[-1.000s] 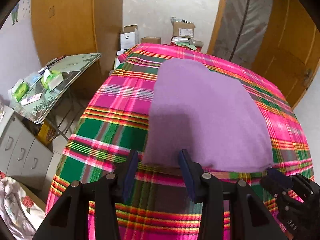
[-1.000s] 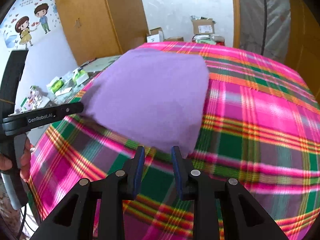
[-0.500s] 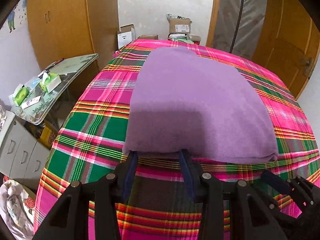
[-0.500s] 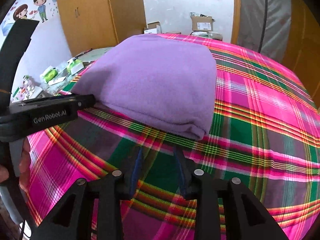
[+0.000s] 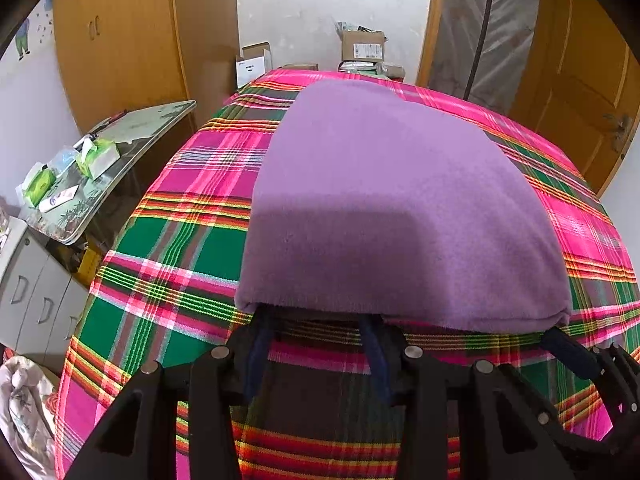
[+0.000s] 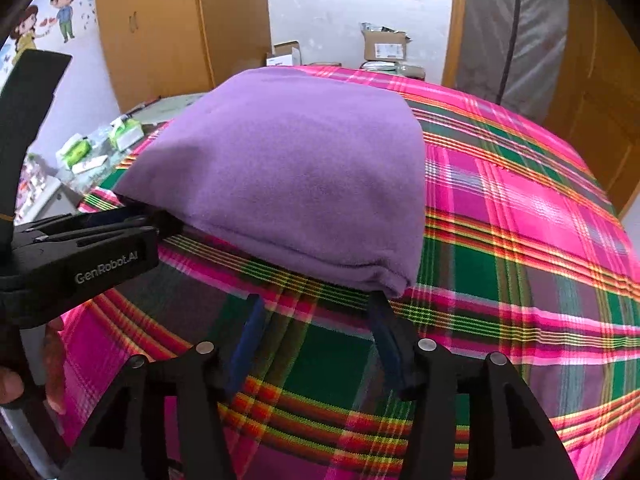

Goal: Fold clothes

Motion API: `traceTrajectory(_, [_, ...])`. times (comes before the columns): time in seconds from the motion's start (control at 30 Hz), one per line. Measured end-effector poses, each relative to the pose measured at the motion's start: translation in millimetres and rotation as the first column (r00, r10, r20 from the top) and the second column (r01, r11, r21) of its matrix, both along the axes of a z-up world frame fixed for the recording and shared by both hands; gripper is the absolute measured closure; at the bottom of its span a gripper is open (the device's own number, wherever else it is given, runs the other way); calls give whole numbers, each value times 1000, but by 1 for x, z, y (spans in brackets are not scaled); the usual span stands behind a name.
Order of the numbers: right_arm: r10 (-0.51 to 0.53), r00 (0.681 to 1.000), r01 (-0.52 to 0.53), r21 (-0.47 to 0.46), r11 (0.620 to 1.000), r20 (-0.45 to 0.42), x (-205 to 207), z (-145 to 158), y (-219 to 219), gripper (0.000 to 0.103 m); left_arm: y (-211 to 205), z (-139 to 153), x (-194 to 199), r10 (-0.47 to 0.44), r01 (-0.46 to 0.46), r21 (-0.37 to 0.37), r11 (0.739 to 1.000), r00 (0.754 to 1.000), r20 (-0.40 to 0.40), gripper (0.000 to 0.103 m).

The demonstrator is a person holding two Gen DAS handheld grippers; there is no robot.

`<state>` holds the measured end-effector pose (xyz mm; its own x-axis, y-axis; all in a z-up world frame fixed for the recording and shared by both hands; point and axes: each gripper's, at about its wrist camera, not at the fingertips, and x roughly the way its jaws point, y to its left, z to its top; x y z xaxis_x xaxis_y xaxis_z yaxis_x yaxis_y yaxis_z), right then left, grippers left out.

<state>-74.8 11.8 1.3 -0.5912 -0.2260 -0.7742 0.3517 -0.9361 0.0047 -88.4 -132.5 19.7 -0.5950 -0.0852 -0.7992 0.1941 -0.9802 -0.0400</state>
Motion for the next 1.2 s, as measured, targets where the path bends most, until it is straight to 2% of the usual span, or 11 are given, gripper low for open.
traceTrajectory(0.37, [-97,995,97,13,995,-5,-8,-1,13,45,3,-2,2,3,-4,-29,1000,1000,-27,57])
traceTrajectory(0.47, [-117,993,117,16,993,-1,-9,-2,15,33,3,-2,3,5,-6,-33,999,999,-36,57])
traceTrajectory(0.53, [-133,991,132,16,991,2,-10,-2,17,31,4,-3,4,6,-8,-36,999,999,-42,57])
traceTrajectory(0.83, [-136,991,136,25,990,6,-12,-3,12,25,5,-3,3,8,-10,-39,999,999,-43,56])
traceTrajectory(1.2, [-140,990,140,24,990,7,-11,-3,10,23,4,-3,3,7,-9,-37,999,999,-47,55])
